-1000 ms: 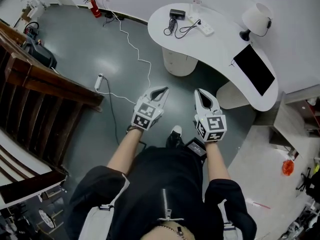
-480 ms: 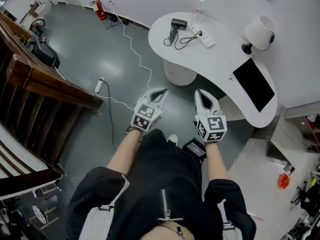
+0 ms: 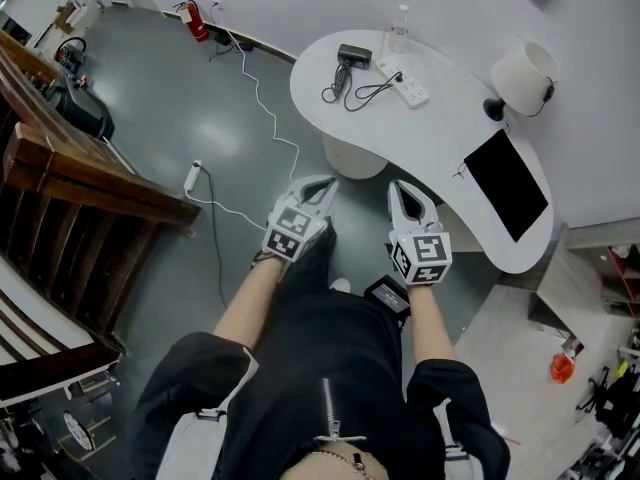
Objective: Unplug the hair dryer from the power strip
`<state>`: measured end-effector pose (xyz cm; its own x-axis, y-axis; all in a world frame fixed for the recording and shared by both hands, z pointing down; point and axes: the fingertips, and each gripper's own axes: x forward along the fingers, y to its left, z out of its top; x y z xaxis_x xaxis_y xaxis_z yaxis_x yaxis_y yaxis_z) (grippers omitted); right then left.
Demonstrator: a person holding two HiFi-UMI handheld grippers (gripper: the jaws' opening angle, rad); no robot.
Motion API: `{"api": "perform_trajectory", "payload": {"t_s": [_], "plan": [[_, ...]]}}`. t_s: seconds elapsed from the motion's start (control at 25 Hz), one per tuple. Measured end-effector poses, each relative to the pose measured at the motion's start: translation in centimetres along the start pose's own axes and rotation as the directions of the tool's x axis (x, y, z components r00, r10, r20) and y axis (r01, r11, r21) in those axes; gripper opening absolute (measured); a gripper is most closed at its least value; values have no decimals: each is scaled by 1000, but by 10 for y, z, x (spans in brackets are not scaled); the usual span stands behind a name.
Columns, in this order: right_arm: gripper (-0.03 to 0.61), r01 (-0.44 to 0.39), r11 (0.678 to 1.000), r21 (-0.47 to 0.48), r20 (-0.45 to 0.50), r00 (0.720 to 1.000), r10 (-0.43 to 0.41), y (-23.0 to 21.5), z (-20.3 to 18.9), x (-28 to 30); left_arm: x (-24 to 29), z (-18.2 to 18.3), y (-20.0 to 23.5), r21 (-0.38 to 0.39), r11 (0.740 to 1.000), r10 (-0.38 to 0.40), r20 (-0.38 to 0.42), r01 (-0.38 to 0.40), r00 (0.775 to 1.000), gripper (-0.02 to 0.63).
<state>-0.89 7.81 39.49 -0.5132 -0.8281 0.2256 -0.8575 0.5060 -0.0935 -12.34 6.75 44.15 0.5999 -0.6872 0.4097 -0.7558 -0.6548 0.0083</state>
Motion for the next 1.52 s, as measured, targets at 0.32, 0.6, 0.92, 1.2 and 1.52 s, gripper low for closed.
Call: {"api": "perform_trajectory", "payload": {"t_s": [0.32, 0.6, 0.92, 1.2, 1.52], "plan": [[5, 45, 999, 3, -18, 999, -45, -49, 10, 63, 70, 26, 49, 6, 999, -48, 9, 48, 999, 12], [5, 111, 994, 12, -36, 993, -110, -104, 29, 132, 141, 53, 102, 15, 993, -113, -2, 113, 994, 12], [5, 179, 984, 5, -46, 983, -178, -158, 62, 207, 214, 89, 162, 49, 981, -185, -12, 185, 983, 12], [5, 242, 970, 6, -77, 968, -241, -193, 64, 235, 262, 102, 185, 61, 965, -254, -34, 256, 966, 12], [5, 256, 966, 32, -97, 963, -252, -243, 49, 254, 323, 93, 182, 35, 958, -280, -74, 283, 957, 12]]}}
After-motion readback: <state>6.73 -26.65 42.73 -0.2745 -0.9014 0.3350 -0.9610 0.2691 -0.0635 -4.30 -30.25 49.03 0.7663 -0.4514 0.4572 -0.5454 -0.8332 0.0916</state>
